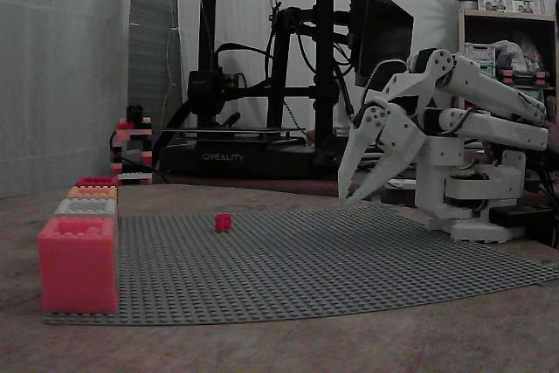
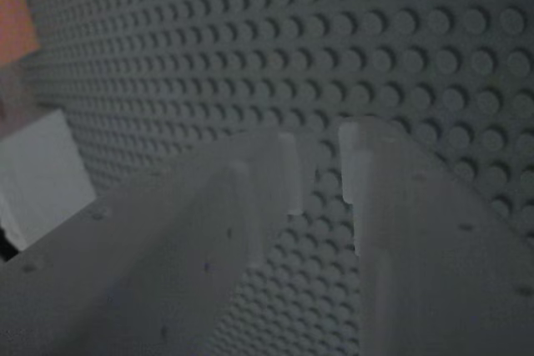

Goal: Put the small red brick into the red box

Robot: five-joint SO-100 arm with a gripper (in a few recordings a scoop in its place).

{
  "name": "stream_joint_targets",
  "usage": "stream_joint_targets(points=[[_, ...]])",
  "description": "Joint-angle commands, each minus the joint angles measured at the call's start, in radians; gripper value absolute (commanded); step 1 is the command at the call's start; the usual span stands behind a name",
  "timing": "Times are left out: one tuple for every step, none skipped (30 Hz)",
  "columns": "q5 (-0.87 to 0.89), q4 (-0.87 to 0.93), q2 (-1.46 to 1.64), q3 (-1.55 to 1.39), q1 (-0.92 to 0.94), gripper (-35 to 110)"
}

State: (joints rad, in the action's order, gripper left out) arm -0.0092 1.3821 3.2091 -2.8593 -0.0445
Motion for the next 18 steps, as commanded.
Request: stream_joint_targets(points=[[0.002,0.028,0.011,0.006,-0.023,0],[0.002,0.028,0.011,0.006,-0.023,0],[0.002,0.028,0.011,0.006,-0.023,0],[0.002,0.028,0.011,0.006,-0.023,0],[0.002,0.028,0.011,0.006,-0.023,0],[0.002,0.028,0.011,0.006,-0.023,0],[0.002,0.028,0.011,0.006,-0.023,0],[0.002,0.028,0.011,0.006,-0.023,0],[0.002,0.028,0.011,0.006,-0.023,0],[0.002,0.028,0.011,0.006,-0.023,0],[0.002,0.028,0.011,0.006,-0.023,0],[0.002,0.028,0.011,0.006,-0.023,0],[0.002,0.028,0.011,0.006,-0.023,0],[0.002,0.028,0.011,0.006,-0.023,0],[0.003,0.028,0.011,0.006,-0.023,0],[0.006,0.026,0.011,0.006,-0.023,0],[0.009,0.023,0.011,0.006,-0.023,0],[0.012,0.021,0.011,0.006,-0.023,0]])
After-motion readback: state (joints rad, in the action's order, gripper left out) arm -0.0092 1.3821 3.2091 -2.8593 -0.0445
